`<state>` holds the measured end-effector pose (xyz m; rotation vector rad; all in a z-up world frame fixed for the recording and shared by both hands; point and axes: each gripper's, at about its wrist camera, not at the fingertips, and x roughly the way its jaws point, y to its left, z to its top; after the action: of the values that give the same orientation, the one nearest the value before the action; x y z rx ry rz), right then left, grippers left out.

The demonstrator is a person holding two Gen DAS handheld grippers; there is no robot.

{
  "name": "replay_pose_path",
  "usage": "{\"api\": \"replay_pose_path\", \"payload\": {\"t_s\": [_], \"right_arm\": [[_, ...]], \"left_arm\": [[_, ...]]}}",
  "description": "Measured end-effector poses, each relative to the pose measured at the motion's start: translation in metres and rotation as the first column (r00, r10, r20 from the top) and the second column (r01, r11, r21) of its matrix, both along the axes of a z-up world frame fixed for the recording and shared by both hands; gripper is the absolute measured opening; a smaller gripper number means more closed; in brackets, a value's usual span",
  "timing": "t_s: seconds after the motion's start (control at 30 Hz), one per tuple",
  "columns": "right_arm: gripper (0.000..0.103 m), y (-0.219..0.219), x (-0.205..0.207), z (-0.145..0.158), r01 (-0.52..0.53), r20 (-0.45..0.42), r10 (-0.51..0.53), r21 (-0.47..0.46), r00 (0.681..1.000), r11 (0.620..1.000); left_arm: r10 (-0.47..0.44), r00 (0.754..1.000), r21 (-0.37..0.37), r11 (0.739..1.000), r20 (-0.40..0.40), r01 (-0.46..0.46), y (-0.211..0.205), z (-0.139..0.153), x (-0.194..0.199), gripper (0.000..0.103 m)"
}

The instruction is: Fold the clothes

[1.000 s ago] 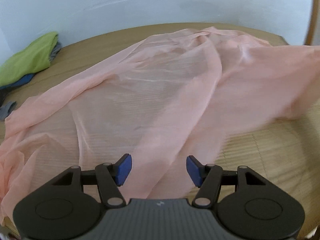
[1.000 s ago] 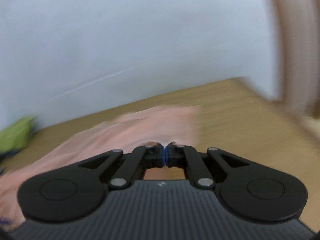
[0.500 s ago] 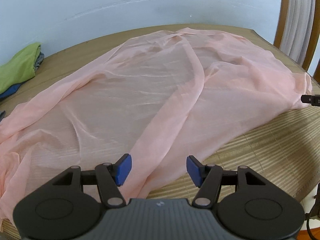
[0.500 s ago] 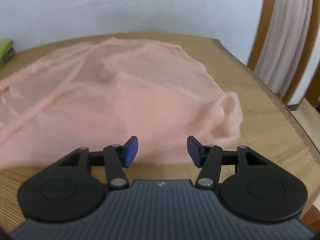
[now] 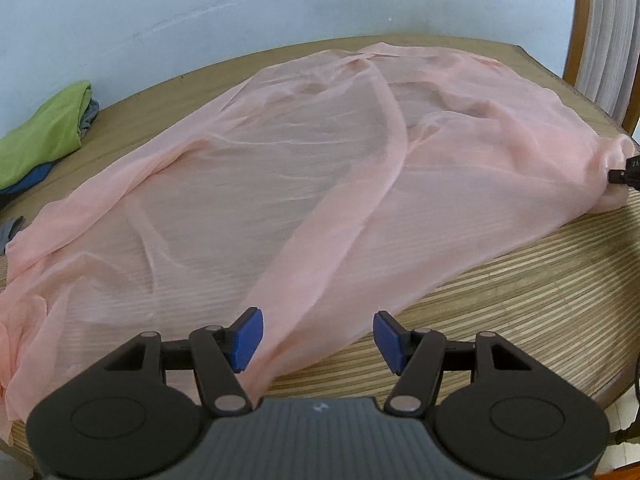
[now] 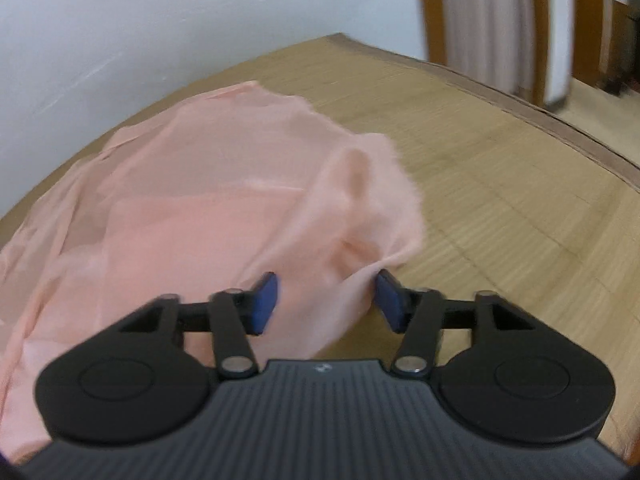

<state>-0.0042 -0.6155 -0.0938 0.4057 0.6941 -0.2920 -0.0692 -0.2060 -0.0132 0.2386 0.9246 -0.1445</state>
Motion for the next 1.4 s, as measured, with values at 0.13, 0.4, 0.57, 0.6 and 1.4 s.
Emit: {"api": "replay_pose_path", "payload": {"t_s": [0.13,0.4,0.57,0.6,1.4], "right_arm": [[0.003,-0.011,-0.018,0.055,-0.058,0.184,0.039,0.097,0.982,0.994],[0.003,-0.078,-0.091,0.200,0.007,0.469,0.034,-0.085,0.882,0.996],[0.005,-0.087,-0.074,0.183,0.141,0.280,-0.021,-0.417,0.960,0.898],[0.005,-0.084,-0.068,0.172,0.131,0.233,-0.027,-0.442,0.972,0.887],[0.048,0.228,-0.012,0.081,-0.491,0.016,0.502,-0.190,0.865,0.850]], "left_arm": [[0.006,1.000,-0.009,1.000,0.012,-0.006,-0.028,-0.001,-0.004,0.063],[0.044,0.999,-0.038,0.998,0.011,-0.043,-0.056,-0.005,-0.011,0.063],[0.089,0.996,-0.028,0.996,0.015,-0.088,-0.058,-0.005,-0.016,0.063],[0.099,0.995,-0.025,0.995,0.017,-0.098,-0.058,-0.004,-0.018,0.063],[0.307,0.944,0.076,0.945,0.122,-0.317,0.157,0.022,-0.060,0.066]]}}
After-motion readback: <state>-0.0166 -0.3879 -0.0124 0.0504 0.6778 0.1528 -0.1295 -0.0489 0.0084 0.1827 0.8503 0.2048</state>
